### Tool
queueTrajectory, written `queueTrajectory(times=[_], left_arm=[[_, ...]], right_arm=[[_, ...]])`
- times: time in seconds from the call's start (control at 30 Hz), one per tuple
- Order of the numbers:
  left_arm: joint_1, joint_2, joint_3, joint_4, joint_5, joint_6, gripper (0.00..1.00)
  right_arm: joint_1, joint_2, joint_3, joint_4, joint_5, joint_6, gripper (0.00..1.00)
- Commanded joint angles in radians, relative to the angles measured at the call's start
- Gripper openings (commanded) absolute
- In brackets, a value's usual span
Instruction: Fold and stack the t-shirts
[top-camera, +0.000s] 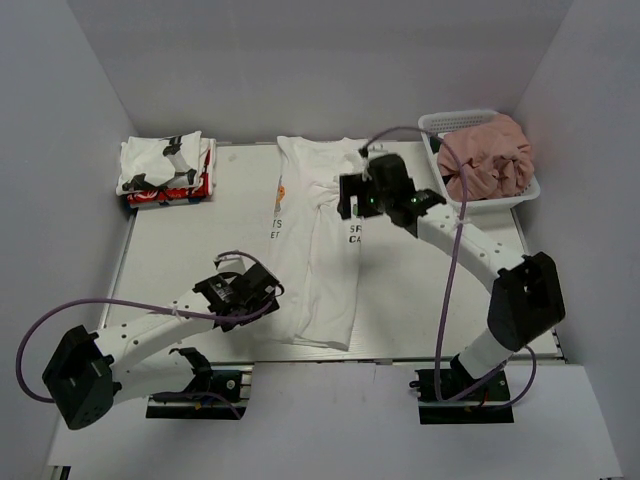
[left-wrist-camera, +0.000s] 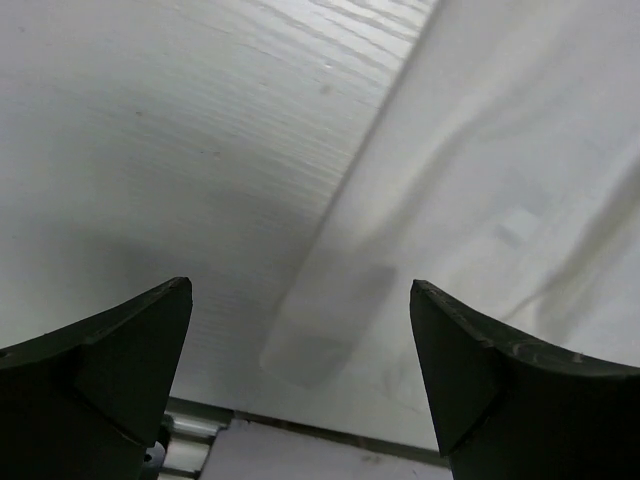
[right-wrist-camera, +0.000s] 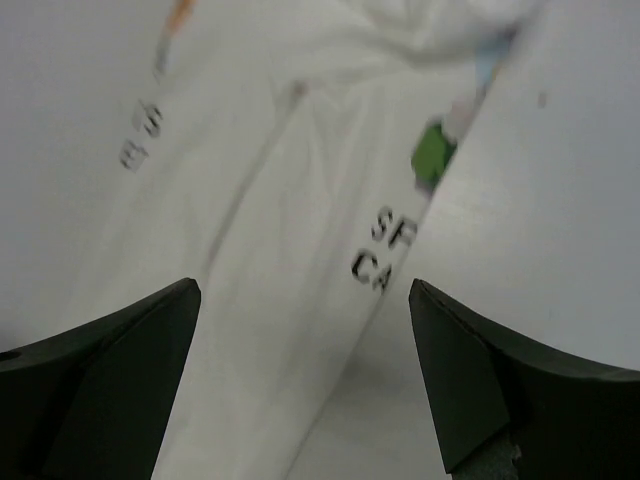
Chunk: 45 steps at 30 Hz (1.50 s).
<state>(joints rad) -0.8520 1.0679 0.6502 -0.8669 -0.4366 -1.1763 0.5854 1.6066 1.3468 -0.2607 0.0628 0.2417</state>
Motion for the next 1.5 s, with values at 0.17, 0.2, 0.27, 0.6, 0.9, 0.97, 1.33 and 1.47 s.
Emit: queueTrajectory(times=[0.17, 0.2, 0.27, 0.6, 0.9, 0.97, 1.33, 1.47], left_arm=[[0.094, -0.1, -0.156, 0.121, 0.071, 0.027, 0.91], [0.103, -0.111, -0.175, 0.14, 0.085, 0.027, 0.89], [0.113, -0.102, -0.198, 0.198, 0.14, 0.064, 0.88], [0.113, -0.193, -0.241, 0.125, 0.179, 0.038, 0.83], [0.113, -0.329, -0.123, 0.005, 0.139, 0.075, 0.92], [0.113, -0.312, -0.136, 0.025, 0.168, 0.086, 0.92], [0.103, -0.243, -0.319, 0.256, 0.384, 0.132, 0.7], [0.103, -0.23, -0.319, 0.21, 0.374, 0.123, 0.46]], right_arm=[[0.128, -0.223, -0.371, -0.118, 0.037, 0.217, 0.91], [0.161, -0.232, -0.386, -0.127, 0.028, 0.229, 0.91], [0.203, -0.255, -0.445, -0.135, -0.012, 0.238, 0.91], [0.329, -0.347, -0.606, -0.186, -0.096, 0.361, 0.91], [0.484, -0.307, -0.653, -0.126, -0.138, 0.488, 0.91], [0.499, -0.292, -0.676, -0.069, -0.141, 0.544, 0.91], [0.522, -0.215, -0.704, -0.008, -0.09, 0.65, 0.82], [0.522, -0.205, -0.713, 0.021, -0.077, 0.659, 0.64]])
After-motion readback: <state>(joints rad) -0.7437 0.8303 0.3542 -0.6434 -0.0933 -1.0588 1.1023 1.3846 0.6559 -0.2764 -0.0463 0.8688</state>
